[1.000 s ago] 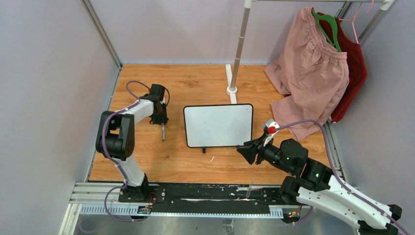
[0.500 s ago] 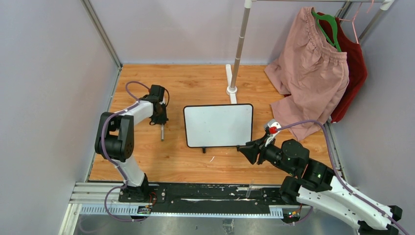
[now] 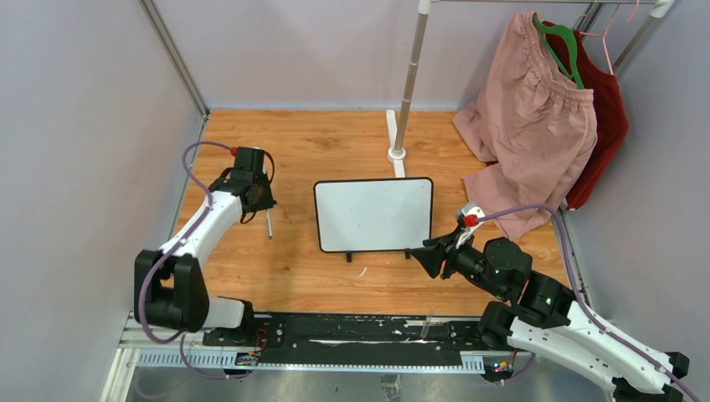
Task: Write a sentence on the whiteboard
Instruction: Open the whiteboard marker at the center of the board.
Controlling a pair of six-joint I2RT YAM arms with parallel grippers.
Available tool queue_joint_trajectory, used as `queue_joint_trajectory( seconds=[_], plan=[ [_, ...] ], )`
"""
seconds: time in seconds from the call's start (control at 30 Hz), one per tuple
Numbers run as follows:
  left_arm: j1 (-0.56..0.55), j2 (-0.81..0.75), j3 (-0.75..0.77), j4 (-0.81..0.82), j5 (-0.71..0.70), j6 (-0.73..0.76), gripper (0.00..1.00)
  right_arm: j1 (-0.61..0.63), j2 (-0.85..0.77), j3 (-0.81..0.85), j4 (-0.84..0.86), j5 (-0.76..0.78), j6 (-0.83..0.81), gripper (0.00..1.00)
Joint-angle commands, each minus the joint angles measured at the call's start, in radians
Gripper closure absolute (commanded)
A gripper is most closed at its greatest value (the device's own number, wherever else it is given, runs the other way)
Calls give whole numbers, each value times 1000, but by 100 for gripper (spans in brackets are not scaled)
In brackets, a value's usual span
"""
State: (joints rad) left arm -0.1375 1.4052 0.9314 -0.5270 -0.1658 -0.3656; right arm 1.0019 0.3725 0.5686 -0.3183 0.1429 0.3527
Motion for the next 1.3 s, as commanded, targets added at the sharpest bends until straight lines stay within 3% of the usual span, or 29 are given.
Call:
queue_joint_trajectory(
  seconds=[0.0, 0.3, 0.47, 0.53, 0.63, 0.73, 0.83, 1.27],
  plan=[
    [9, -172, 36, -47, -12, -43, 100, 12, 20, 62, -1, 15, -15, 53],
    [8, -481, 105, 13, 230, -143, 100, 12, 128, 180, 27, 5, -69, 53],
    [7, -592, 98, 121, 423, -209, 100, 12, 209, 218, 185, -80, -66, 50],
    [7, -638, 70, 205, 503, -248, 100, 12, 249, 225, 273, -123, -49, 45],
    [7, -692, 23, 352, 640, -319, 100, 12, 342, 258, 381, -174, 2, 28],
    [-9, -723, -34, 505, 747, -410, 100, 11, 444, 317, 453, -257, 28, 22],
    [-44, -754, -79, 627, 782, -486, 100, 16, 522, 348, 537, -298, 45, 20],
    [-141, -801, -81, 651, 807, -535, 100, 38, 769, 430, 859, -346, 157, 20]
  ],
)
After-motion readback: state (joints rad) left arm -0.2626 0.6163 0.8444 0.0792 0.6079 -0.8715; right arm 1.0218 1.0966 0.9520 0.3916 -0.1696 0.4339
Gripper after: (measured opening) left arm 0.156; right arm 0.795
